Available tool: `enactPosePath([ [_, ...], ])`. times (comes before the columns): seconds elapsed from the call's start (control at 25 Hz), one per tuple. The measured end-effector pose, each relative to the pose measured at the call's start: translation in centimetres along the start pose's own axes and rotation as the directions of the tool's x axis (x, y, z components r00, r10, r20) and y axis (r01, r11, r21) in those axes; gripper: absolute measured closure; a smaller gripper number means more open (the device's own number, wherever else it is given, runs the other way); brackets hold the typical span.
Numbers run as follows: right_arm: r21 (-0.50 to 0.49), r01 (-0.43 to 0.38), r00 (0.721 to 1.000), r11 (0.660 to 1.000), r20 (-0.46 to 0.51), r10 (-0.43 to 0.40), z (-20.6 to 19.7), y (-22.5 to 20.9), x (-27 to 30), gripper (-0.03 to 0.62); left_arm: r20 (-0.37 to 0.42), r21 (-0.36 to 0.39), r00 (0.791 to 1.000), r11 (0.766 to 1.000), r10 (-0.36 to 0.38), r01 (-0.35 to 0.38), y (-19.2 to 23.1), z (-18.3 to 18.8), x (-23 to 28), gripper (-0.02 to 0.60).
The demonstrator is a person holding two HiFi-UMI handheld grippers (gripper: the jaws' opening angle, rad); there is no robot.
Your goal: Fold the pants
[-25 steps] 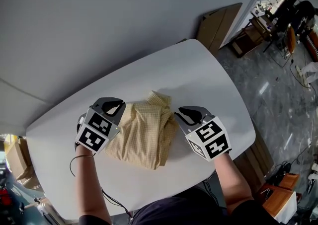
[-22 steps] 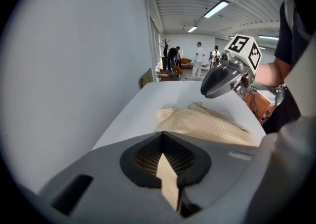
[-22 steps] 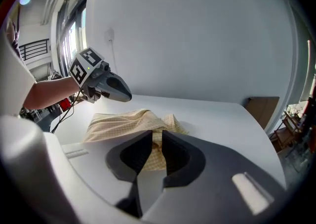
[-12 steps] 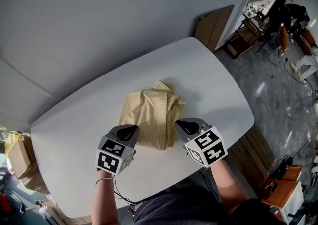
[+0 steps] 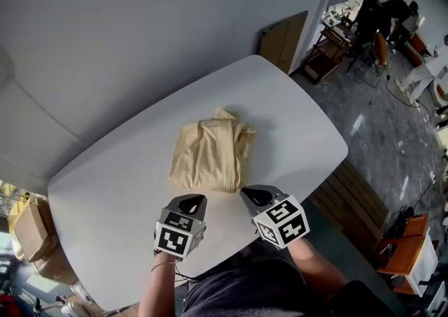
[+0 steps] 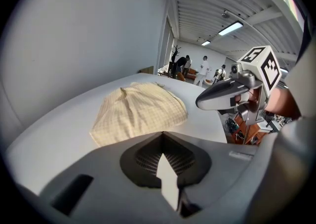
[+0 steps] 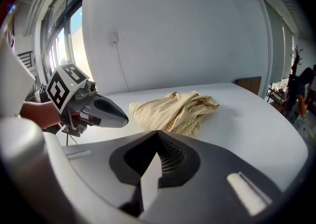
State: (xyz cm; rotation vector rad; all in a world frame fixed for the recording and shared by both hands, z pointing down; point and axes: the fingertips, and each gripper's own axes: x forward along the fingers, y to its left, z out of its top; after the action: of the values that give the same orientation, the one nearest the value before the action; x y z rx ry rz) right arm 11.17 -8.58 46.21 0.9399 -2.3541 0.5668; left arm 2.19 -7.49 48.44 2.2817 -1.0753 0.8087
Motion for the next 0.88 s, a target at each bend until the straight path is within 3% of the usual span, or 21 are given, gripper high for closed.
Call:
enactPosePath([
  [0.36,0.056,0.043,0.998,0.997,0.035,-0.045,-3.1,3.6,-0.4,0.594,0.018,-0.149,1.0,0.989,-0.014,0.017,-1.7,-4.6,-1.8,0.581],
  [0.68,0.118,0.03,0.999,0.993,0.036,-0.034,-3.9,4.6,-0.3,0.594,0.024,-0.157,0.999,0.987,-0.034,0.037,-2.9,-5.4,-2.3,0.581],
  [0.88,0.12,0.007,0.999,0.993,0.051,-0.013,-3.4,5.0,-0.4,0.594,0.05,-0.159,0.999,0.987,-0.008,0.015,-2.8,-4.8,-2.3,0.581],
])
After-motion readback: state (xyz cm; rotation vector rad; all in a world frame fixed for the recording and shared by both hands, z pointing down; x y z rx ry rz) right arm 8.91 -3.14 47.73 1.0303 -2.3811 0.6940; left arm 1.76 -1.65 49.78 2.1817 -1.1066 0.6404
